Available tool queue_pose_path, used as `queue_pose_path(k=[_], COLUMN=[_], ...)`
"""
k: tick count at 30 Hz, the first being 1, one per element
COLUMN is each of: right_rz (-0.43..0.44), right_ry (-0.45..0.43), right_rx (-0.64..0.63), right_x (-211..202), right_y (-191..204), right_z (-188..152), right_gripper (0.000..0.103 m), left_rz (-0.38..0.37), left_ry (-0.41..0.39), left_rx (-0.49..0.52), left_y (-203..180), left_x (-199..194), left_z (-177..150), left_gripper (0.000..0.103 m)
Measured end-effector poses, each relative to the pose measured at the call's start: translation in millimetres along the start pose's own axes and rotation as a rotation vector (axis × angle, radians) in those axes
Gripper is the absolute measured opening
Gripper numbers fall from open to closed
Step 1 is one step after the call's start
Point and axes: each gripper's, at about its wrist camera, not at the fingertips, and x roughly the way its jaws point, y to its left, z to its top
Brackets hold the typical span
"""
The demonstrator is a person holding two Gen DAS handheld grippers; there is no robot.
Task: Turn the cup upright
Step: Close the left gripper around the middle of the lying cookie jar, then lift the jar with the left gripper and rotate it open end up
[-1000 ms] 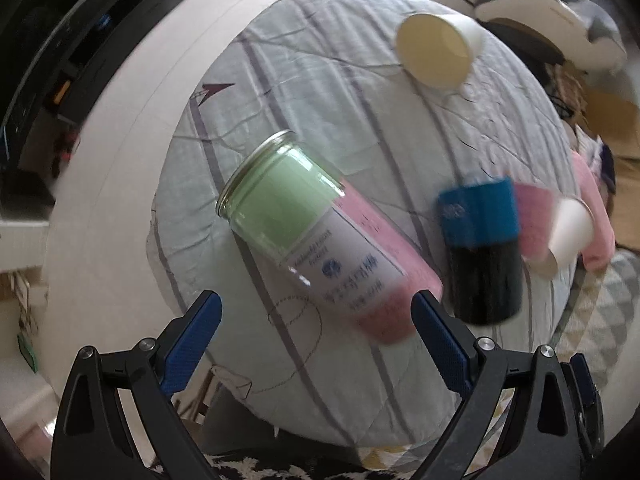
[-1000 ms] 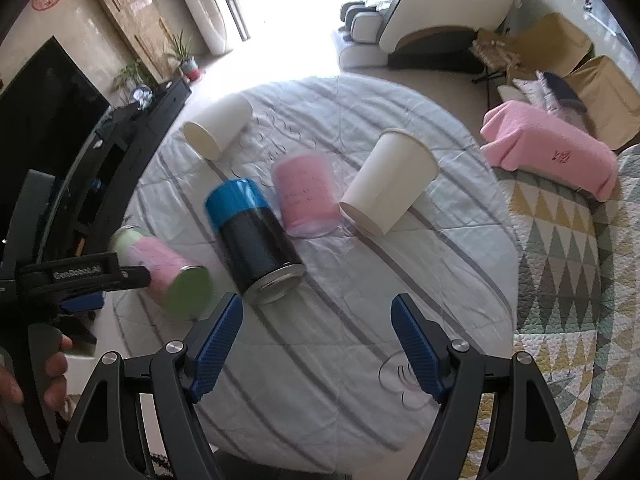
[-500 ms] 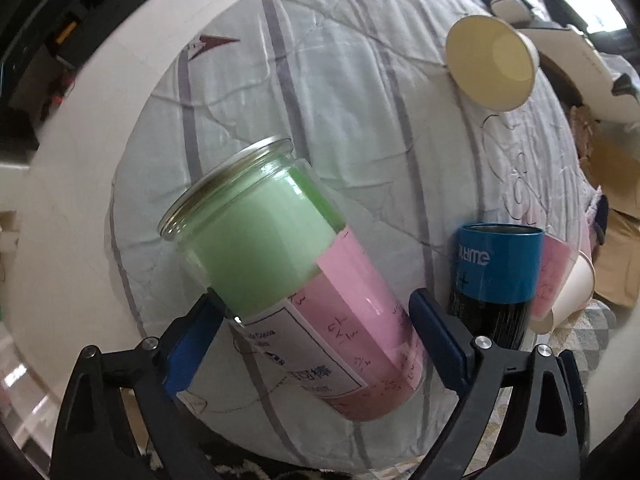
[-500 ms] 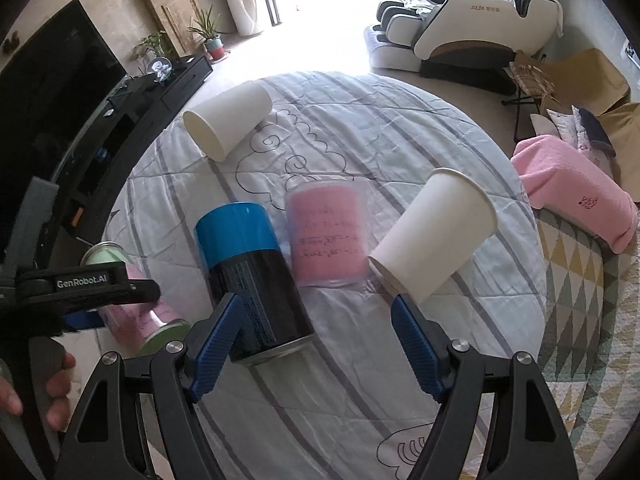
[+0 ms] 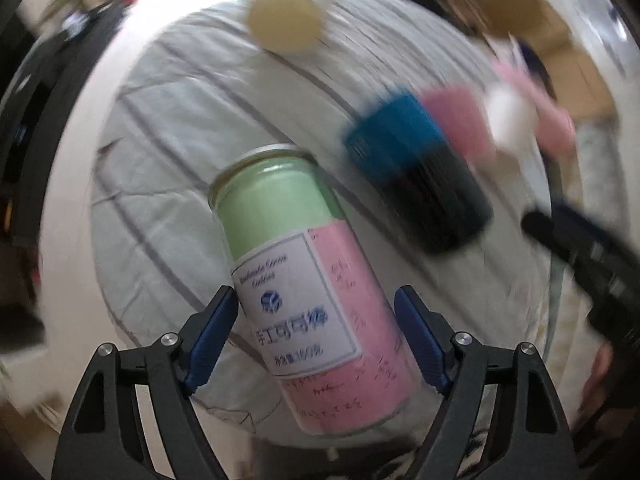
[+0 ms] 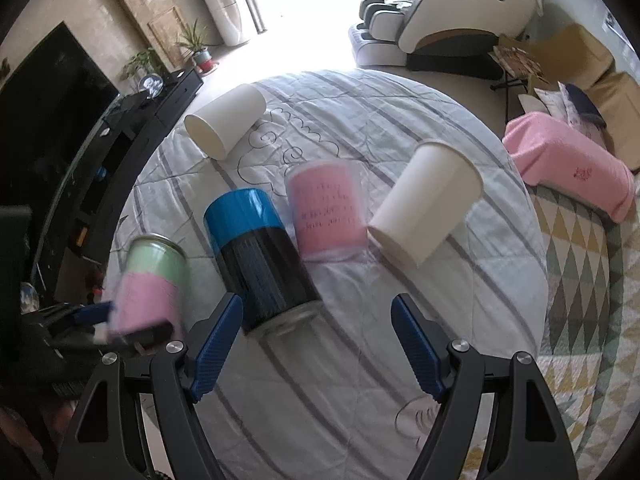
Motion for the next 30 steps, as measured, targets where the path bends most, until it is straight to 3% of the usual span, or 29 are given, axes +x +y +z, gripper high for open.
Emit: queue_pose_path(k=[3, 6, 9, 12, 16, 23, 30], right_rz=[-0.002, -0.013, -0.028, -0.04, -0.048, -0.051, -0.026], right_ry=[-0.01, -0.013, -0.009, -0.009, -0.036, -0.069, -0.066], right_rx=[0.038, 0.09, 0.146, 0.187, 0.201, 0.185, 0.135], right_x=[-6.3, -11.1, -13.4, -15.9, -27.6, -41.0, -40.8], right_y=[-2.4, -7.5, -12.4, -12.9, -6.9, -1.0, 3.7], right_z=[-12.8, -27.9, -42.8, -54.5, -58.6, -54.7, -44.9], right_gripper=[0.078, 0.078, 0.078, 0.078, 0.078, 0.078, 0.078], left_rz=[-0.02, 0.02, 0.023, 0.065, 0.105, 0.097, 0.082], left_ry=[0.063, 0.058, 0.055, 0.048, 0.016, -0.021, -0.005], left_rx=[0.147, 0.301, 0.359, 0.358, 0.325, 0.156, 0.023], left_y=[-18.6, -32.9, -38.3, -43.0, -41.1, -22.5, -13.4], left_x=[10.6, 14.1, 14.1, 15.9, -0.7, -27.6, -20.5], left_z=[-15.3, -29.7, -27.8, -21.5, -20.6, -24.1, -27.5], left_gripper=[0.08, 0.08, 0.081, 0.082, 0.096, 0.1, 0.101])
